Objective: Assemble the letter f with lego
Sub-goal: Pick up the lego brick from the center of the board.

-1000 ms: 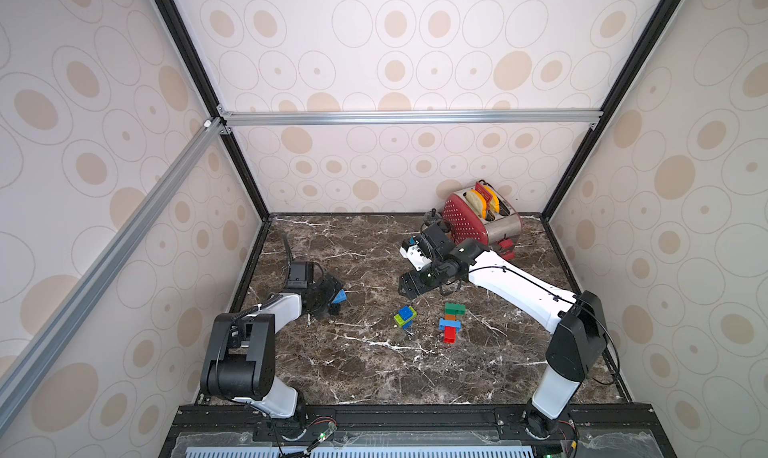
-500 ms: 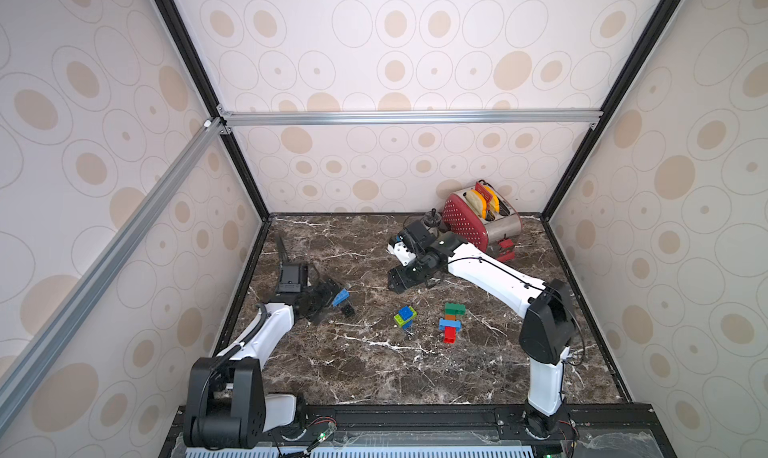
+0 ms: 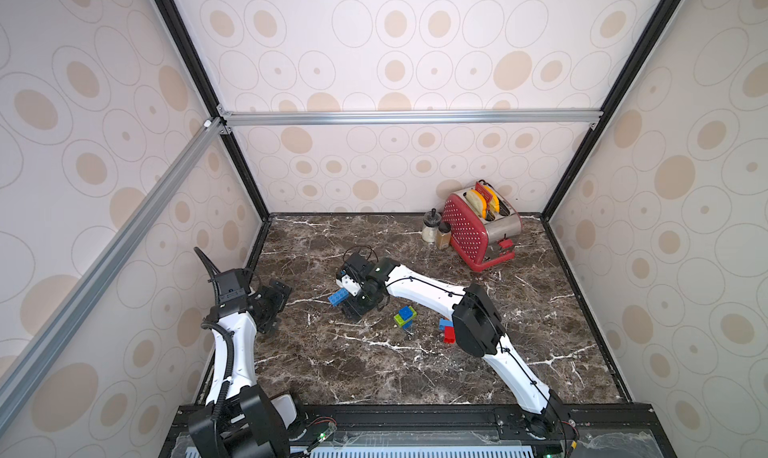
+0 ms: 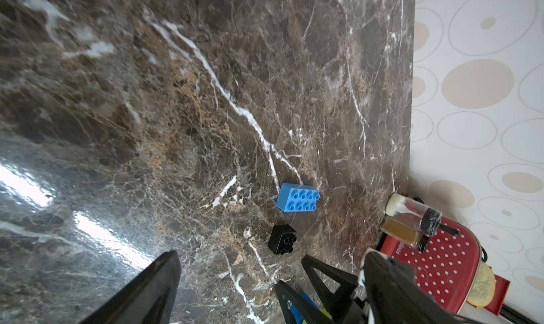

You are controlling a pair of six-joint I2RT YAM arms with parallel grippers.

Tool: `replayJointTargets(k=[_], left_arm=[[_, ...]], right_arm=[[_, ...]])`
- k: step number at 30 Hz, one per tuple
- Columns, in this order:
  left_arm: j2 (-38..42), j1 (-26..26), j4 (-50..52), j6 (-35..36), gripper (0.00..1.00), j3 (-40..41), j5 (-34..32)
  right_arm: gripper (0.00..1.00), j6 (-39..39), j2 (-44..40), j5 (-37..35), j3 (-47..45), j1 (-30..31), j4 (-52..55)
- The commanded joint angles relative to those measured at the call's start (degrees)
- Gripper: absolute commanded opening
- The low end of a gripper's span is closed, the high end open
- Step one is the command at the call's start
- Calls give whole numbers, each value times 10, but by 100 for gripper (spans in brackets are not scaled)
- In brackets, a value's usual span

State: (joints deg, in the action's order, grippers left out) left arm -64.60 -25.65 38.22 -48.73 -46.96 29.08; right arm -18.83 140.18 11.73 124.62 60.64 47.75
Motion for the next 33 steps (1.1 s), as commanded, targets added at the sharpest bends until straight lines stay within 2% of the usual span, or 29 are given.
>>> replayJointTargets(k=[1,9,15,21,25,33], left_arm=[[-11,-1,6,20,98,-18,15],[-17,-1,-14,20,98,1,29],[-15,-1,-42,18,98,5,34],[-18,0,-46,19,98,9,38],[-16,-1,-49,17,98,13,41],[-15,-1,-54,13,97,15,46]], right_arm=[[72,-2,17,-8,34,1,-2],[69,-13,48,-36,57,2,-12],[64,-16,67,-30,66,4,-22],[62,-17,81,-30,98,11,-26],[56,-21,86,-32,103,12,-24],[52,-23,93,-47,107,16,-11]])
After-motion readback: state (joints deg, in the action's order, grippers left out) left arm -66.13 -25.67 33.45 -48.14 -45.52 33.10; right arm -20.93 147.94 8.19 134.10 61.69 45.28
